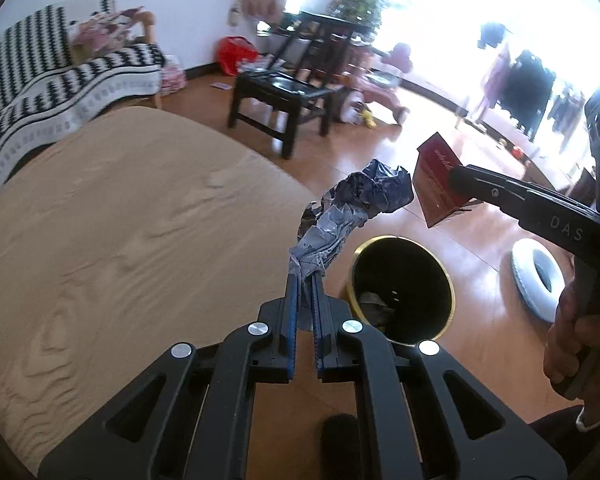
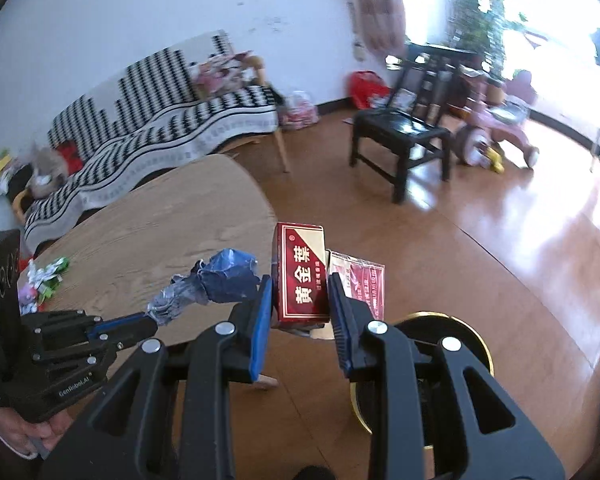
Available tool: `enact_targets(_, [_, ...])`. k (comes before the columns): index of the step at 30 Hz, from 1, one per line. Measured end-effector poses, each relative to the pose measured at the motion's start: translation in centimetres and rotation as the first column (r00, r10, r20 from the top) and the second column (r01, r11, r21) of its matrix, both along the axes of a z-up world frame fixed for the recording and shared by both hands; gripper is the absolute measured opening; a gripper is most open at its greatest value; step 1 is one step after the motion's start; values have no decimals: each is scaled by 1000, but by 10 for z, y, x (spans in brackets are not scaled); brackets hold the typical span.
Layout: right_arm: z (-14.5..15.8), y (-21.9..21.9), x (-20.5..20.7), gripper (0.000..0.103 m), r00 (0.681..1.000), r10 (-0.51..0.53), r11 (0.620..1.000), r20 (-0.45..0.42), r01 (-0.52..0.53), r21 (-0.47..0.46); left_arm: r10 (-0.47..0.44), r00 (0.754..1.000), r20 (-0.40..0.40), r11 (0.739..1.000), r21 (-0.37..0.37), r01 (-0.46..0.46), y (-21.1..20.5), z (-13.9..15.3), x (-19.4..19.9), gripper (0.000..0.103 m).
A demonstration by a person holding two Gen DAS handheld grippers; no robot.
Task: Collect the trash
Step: 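Carry the foil and red cigarette boxes over the trash bin with both tools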
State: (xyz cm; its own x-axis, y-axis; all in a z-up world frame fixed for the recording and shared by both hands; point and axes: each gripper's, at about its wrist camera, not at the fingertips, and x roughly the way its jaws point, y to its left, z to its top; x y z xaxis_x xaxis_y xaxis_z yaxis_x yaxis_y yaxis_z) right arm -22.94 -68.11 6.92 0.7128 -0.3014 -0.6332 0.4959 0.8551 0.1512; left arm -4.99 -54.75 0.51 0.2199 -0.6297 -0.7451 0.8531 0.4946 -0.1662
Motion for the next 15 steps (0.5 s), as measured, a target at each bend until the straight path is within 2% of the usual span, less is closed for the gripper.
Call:
enact_targets(6, [-25, -40, -47, 28, 993, -110, 992, -31, 112, 56, -72, 997, -28, 997, 18, 73, -42, -19, -29, 6])
enact_targets(15, [-65, -75, -91, 28, 973, -217, 964, -83, 227, 137, -144, 987, -75, 987, 63, 149, -98, -61, -54, 6])
